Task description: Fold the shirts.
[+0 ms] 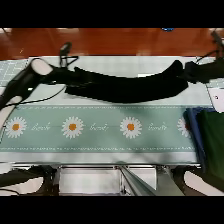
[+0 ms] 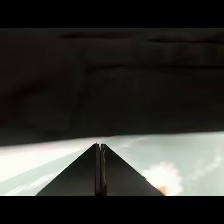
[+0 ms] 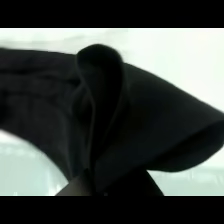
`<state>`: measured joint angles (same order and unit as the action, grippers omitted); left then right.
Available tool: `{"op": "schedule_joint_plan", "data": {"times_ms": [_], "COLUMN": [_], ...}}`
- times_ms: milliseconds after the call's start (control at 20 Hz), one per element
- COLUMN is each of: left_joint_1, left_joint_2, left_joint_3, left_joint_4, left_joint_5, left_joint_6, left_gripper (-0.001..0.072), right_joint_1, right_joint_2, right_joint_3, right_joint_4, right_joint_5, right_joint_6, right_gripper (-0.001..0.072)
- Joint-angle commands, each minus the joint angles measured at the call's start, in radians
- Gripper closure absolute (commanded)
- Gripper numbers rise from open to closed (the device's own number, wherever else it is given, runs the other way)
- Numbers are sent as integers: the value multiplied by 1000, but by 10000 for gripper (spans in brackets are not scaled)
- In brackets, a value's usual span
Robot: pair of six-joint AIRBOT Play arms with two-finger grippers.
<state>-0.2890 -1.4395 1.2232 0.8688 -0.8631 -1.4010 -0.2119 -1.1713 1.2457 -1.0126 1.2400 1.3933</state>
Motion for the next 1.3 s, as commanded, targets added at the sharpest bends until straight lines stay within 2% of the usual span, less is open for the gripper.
{"op": "schedule_joint_plan", "data": {"times_ms": [0,150,300,500,650,800,950,1100,1250], "left_joint_1": [-154,-308,-436,-589,-621,-497,-329,-154,35], "left_joint_2": [-164,-334,-481,-583,-585,-513,-360,-89,224], "left_joint_3": [155,339,489,558,565,579,536,310,32], "left_joint_4": [-45,-56,-58,-122,-125,-119,38,194,254], "left_joint_5": [-40,-78,-151,-231,-230,-249,-333,-315,-262], "left_joint_6": [-16,-34,-118,-134,-126,-118,-111,-111,-87], "left_gripper": [690,691,691,690,690,690,690,690,690], "right_joint_1": [0,0,0,0,0,32,141,310,454], "right_joint_2": [290,481,592,620,614,570,454,274,51], "right_joint_3": [-130,-187,-191,-191,-191,-191,-190,-188,-143], "right_joint_4": [-37,-37,-37,-34,-31,11,116,202,249], "right_joint_5": [76,143,184,202,188,159,24,-173,-334], "right_joint_6": [45,110,142,147,148,149,146,120,102], "right_gripper": [684,684,683,683,683,683,683,683,683]}}
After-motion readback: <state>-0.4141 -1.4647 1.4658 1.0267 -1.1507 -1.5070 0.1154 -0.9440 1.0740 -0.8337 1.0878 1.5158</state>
